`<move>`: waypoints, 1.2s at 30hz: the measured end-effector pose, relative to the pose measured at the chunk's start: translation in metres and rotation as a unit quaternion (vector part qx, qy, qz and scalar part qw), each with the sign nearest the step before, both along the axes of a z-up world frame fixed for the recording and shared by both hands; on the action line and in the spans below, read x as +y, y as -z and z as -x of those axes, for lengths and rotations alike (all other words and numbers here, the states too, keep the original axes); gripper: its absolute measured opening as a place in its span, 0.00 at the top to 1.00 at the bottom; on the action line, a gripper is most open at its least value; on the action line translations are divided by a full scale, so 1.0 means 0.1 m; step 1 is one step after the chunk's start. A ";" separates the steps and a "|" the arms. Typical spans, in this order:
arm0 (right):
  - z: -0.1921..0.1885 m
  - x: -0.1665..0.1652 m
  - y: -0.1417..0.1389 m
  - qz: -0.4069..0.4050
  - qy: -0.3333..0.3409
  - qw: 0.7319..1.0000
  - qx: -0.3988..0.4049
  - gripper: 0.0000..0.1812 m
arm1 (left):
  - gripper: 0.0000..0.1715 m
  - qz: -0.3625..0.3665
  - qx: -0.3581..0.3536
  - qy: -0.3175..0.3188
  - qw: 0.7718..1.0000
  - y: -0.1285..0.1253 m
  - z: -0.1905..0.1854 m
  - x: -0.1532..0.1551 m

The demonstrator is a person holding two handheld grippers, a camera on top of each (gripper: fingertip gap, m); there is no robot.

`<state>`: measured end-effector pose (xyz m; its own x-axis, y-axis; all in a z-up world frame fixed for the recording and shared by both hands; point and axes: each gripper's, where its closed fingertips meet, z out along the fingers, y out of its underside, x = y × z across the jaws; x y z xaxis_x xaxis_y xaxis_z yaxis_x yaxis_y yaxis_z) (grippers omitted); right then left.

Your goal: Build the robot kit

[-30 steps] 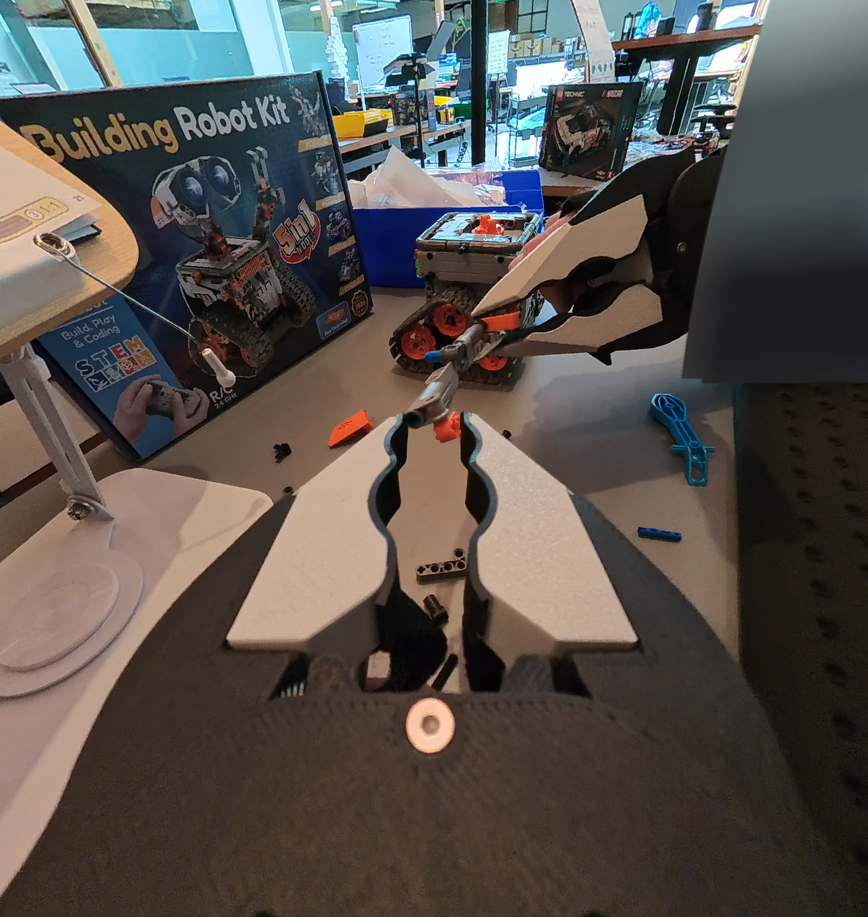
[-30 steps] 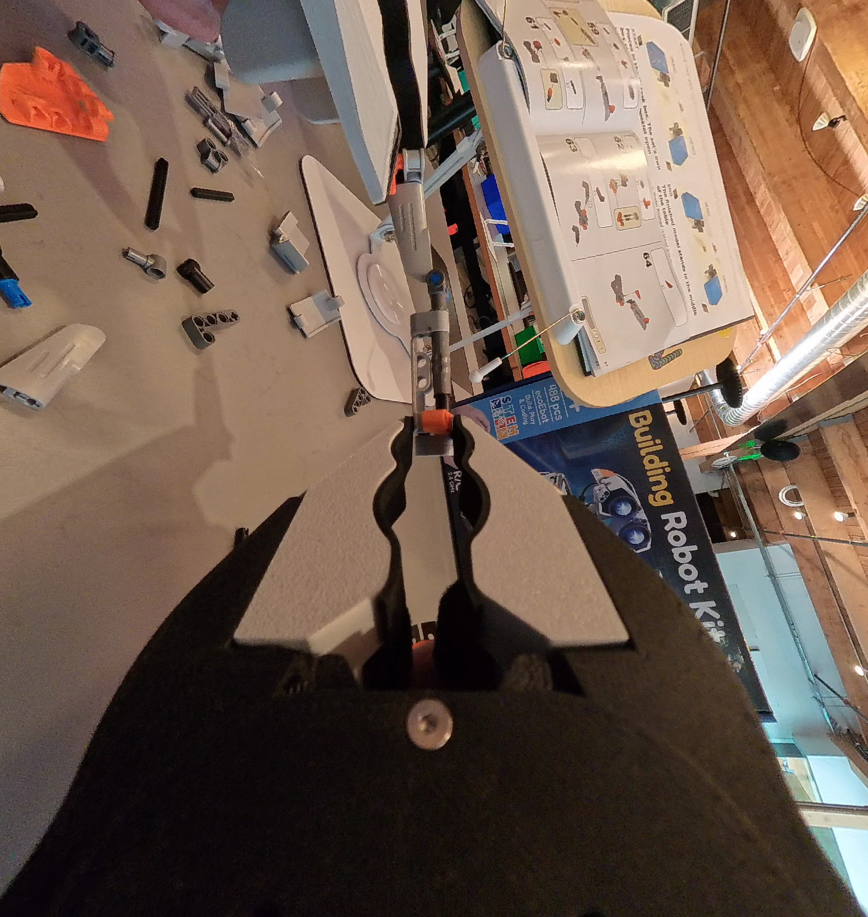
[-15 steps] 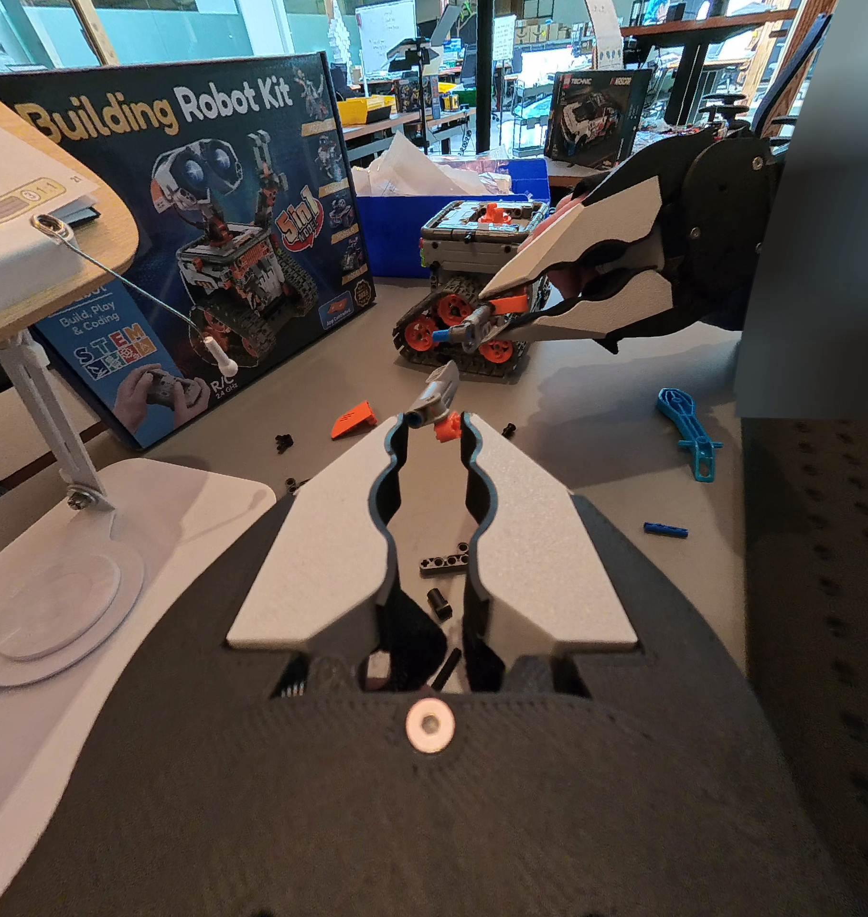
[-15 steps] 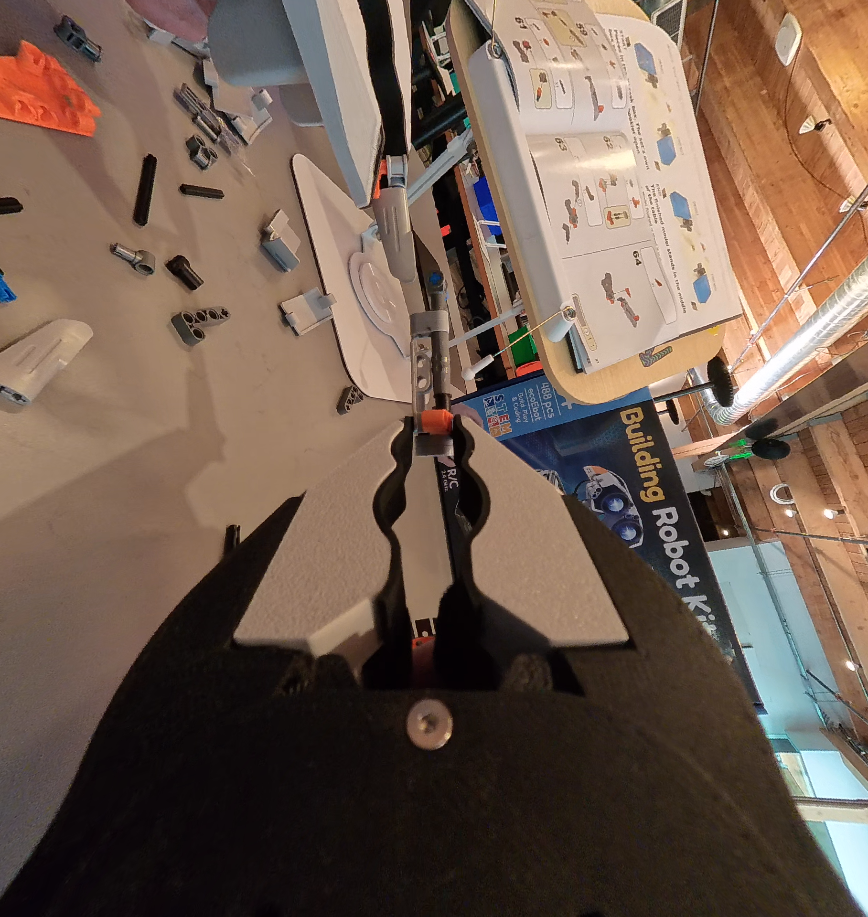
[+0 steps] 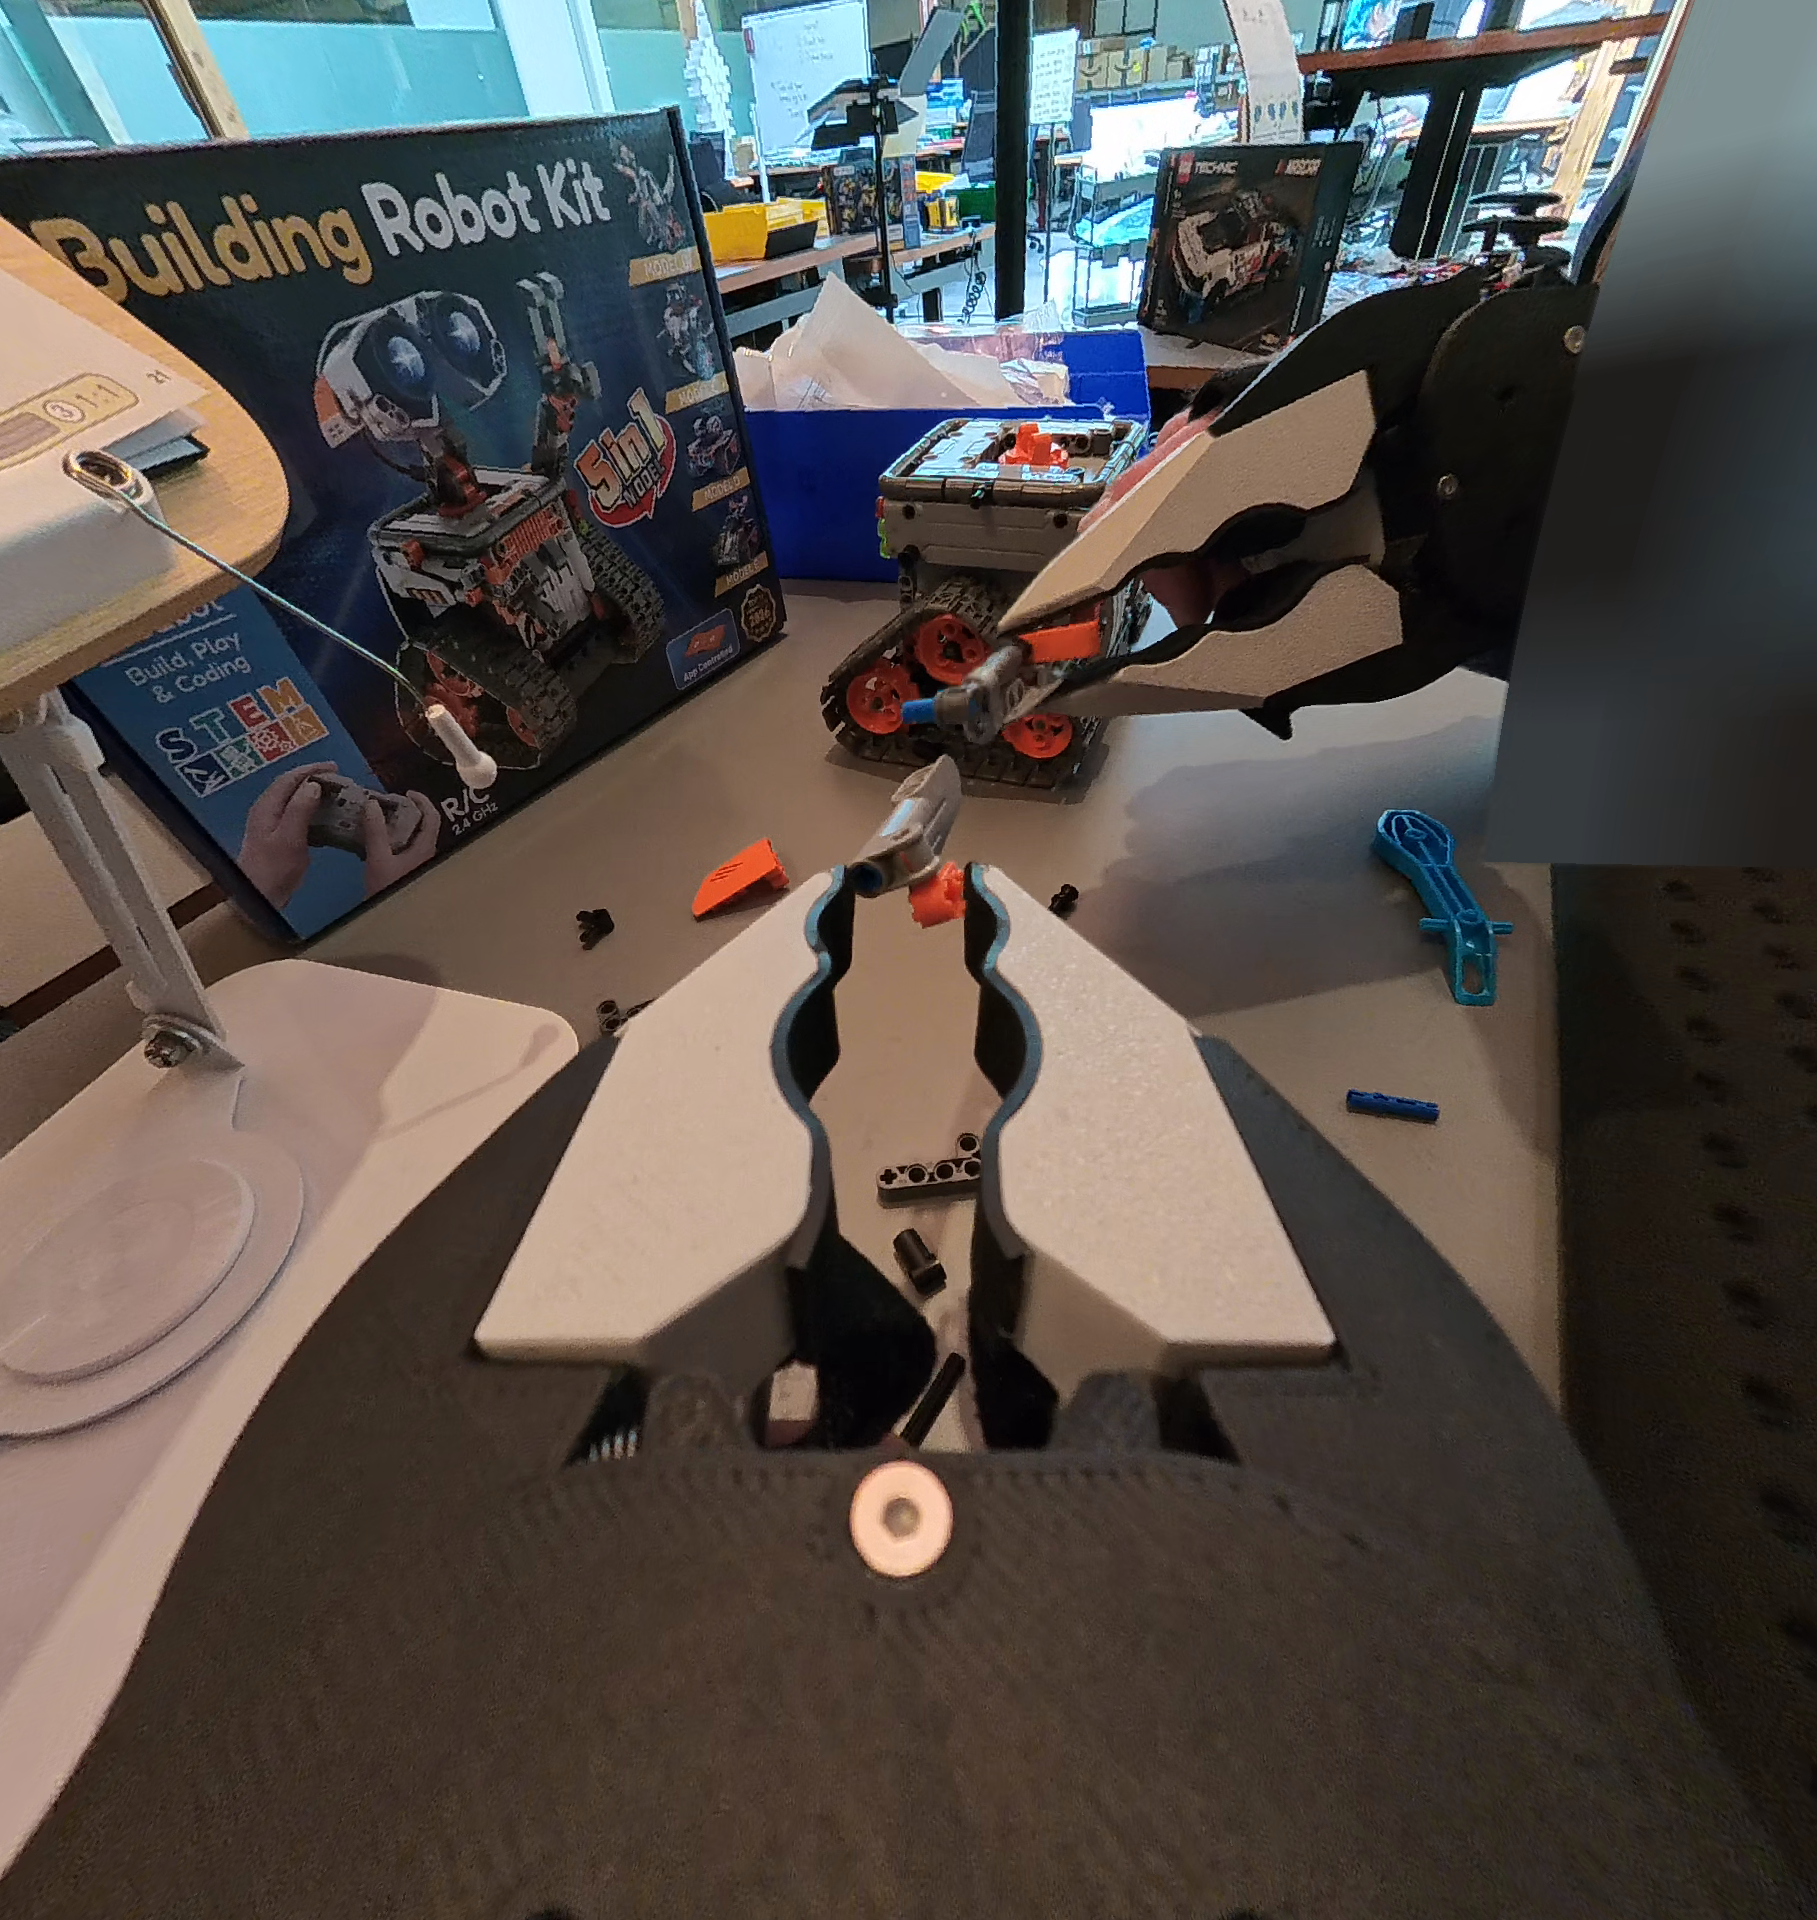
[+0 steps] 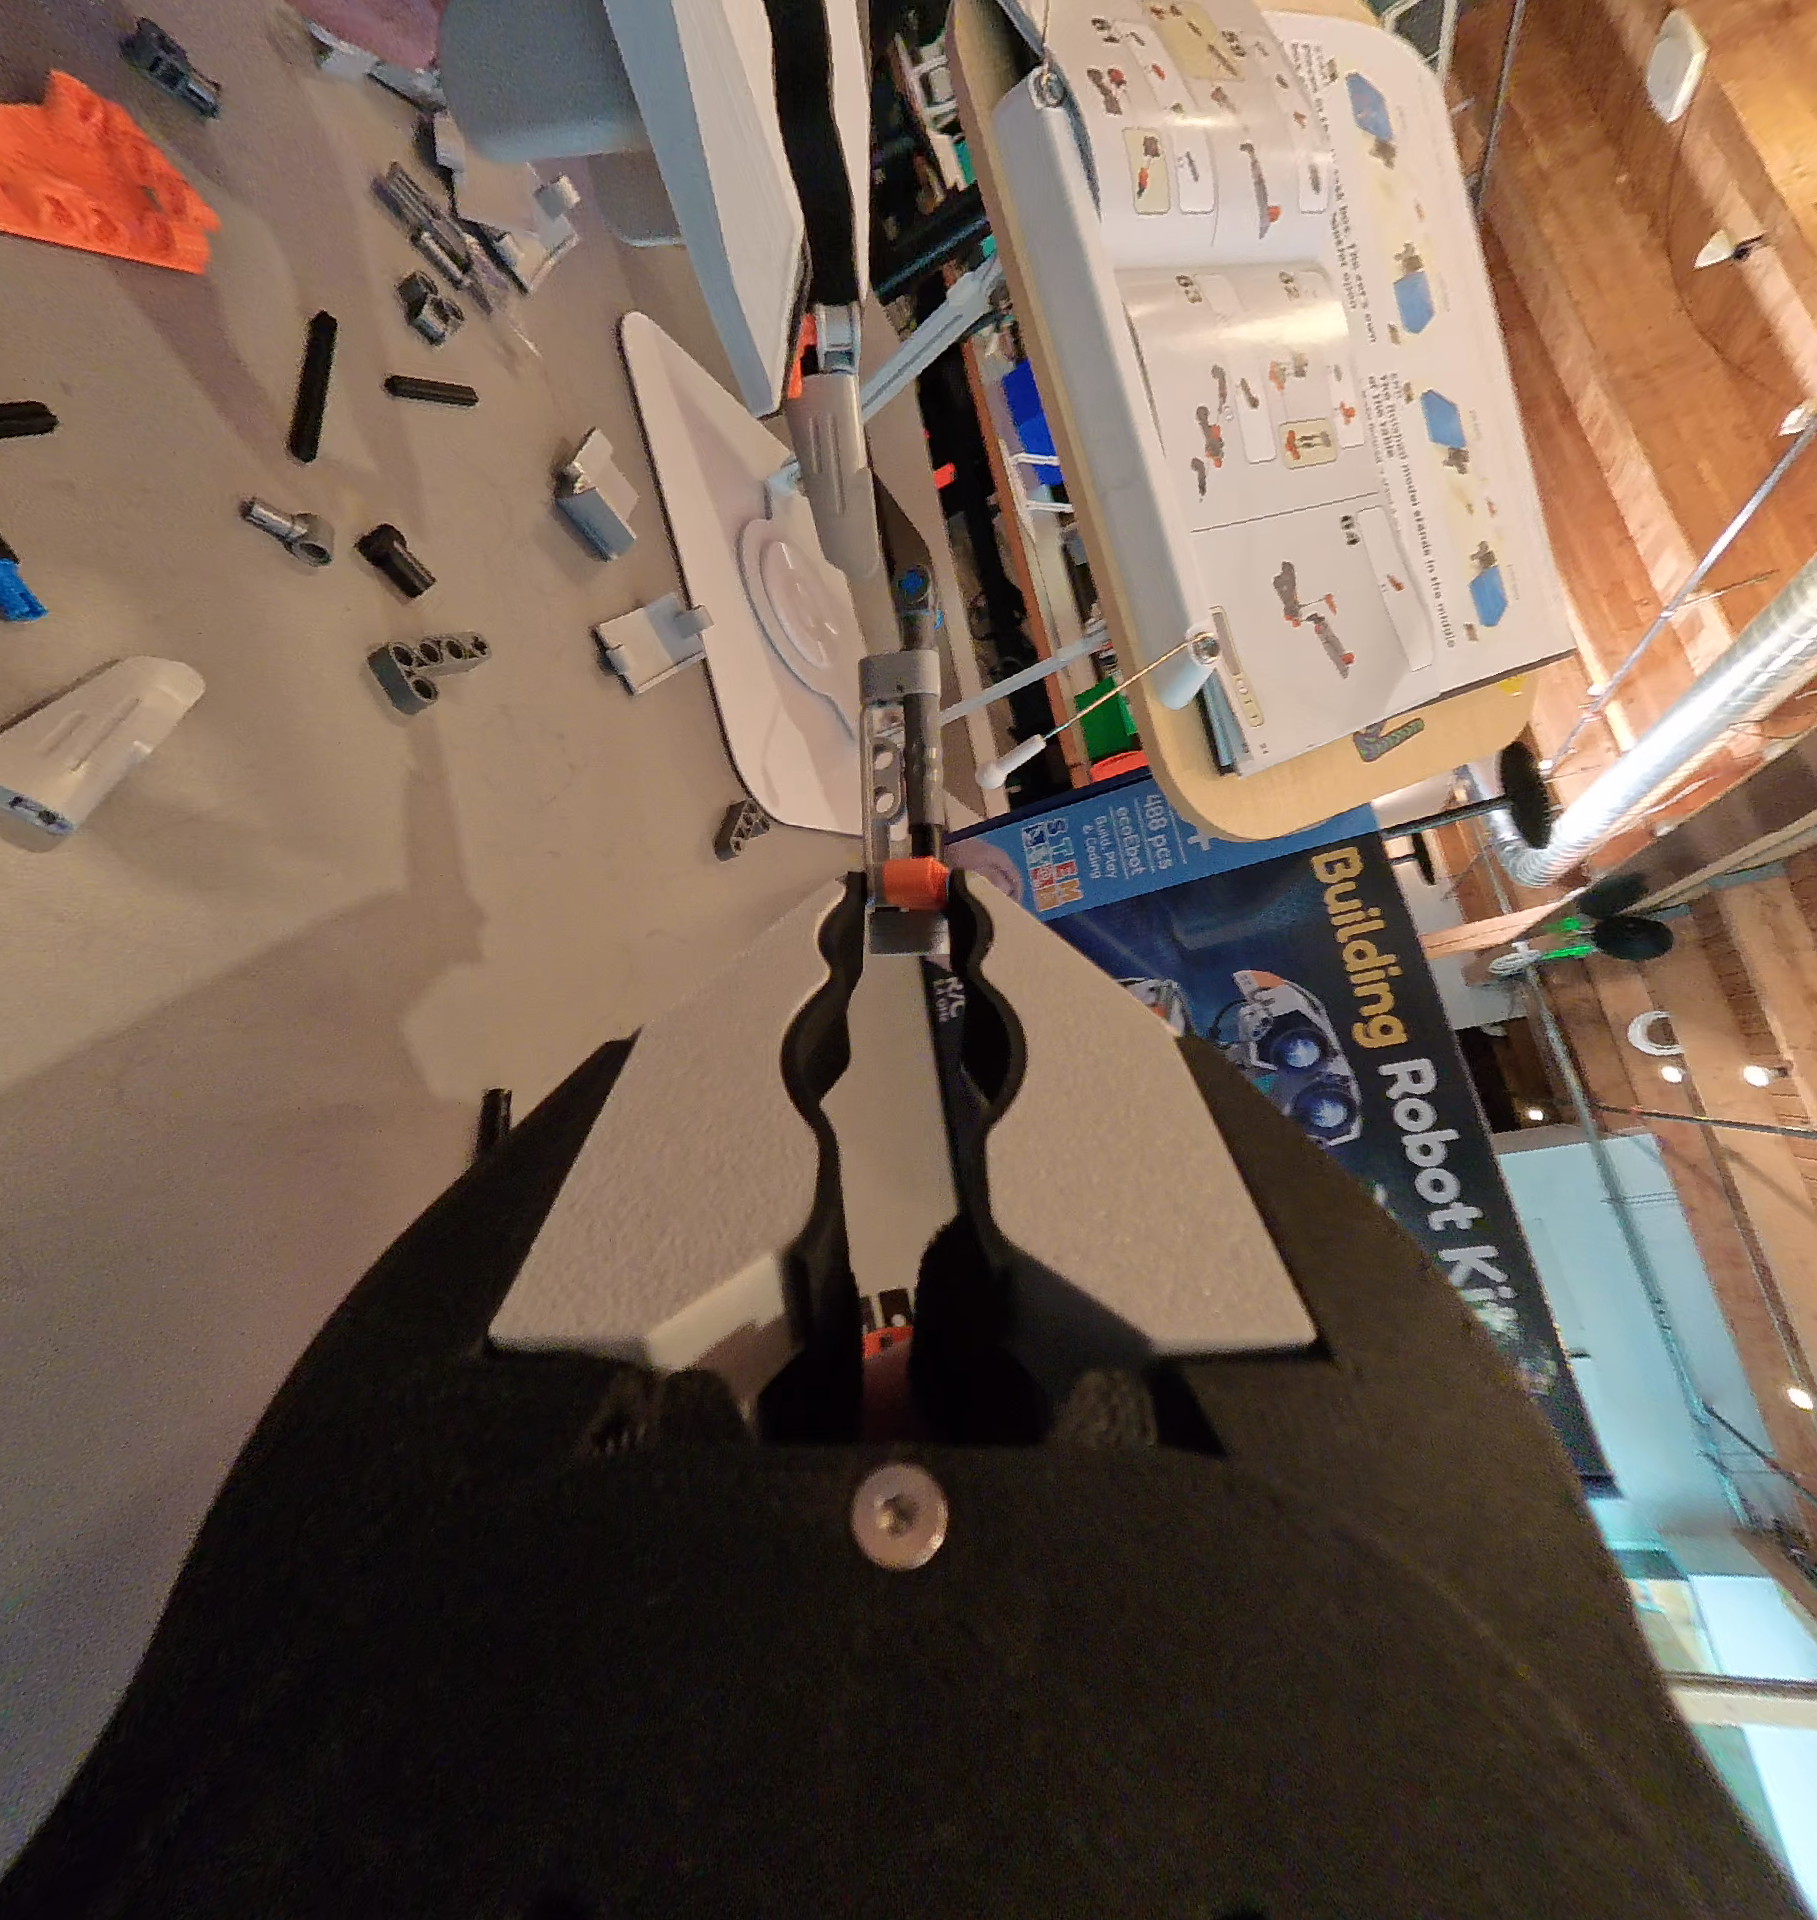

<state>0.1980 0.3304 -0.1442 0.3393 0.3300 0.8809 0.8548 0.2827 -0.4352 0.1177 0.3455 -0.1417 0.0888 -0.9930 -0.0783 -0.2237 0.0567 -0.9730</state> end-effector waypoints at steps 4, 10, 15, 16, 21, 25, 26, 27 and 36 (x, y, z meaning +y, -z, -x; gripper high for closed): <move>0.06 -0.09 0.20 0.120 -0.030 0.991 0.051 0.93 | 0.88 -0.005 0.004 0.000 1.000 0.01 0.00 0.00; 0.08 -0.16 0.20 0.258 -0.062 0.949 0.172 0.93 | 0.88 -0.031 0.017 -0.006 0.999 0.02 0.01 0.01; 0.10 -0.26 0.40 0.379 -0.075 0.899 0.204 0.93 | 0.88 -0.057 0.031 0.006 0.998 0.05 0.00 -0.05; 0.08 -0.26 0.42 0.391 -0.073 0.893 0.213 0.93 | 0.88 -0.063 0.032 0.013 0.997 0.05 0.00 -0.08; 0.07 -0.33 0.47 0.452 -0.095 0.852 0.245 0.93 | 0.88 -0.069 0.034 0.049 0.996 0.05 -0.02 -0.23; 0.07 -0.38 0.51 0.475 -0.106 0.837 0.250 0.93 | 0.88 -0.070 0.043 0.066 0.994 0.09 -0.02 -0.30; 0.07 -0.38 0.51 0.478 -0.108 0.834 0.252 0.93 | 0.88 -0.069 0.044 0.071 0.994 0.10 -0.02 -0.31; 0.07 -0.39 0.51 0.482 -0.110 0.831 0.254 0.93 | 0.88 -0.069 0.046 0.075 0.994 0.11 -0.02 -0.33; 0.09 -0.44 0.50 0.489 -0.120 0.825 0.257 0.93 | 0.88 -0.066 0.053 0.109 0.990 0.22 -0.10 -0.49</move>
<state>0.1890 0.2868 -0.1939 0.4058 0.9098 -0.0865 0.4576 -0.2842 -0.8425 0.1281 0.2970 -0.1635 -0.1426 -0.9681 -0.2059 -0.2924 0.2400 -0.9257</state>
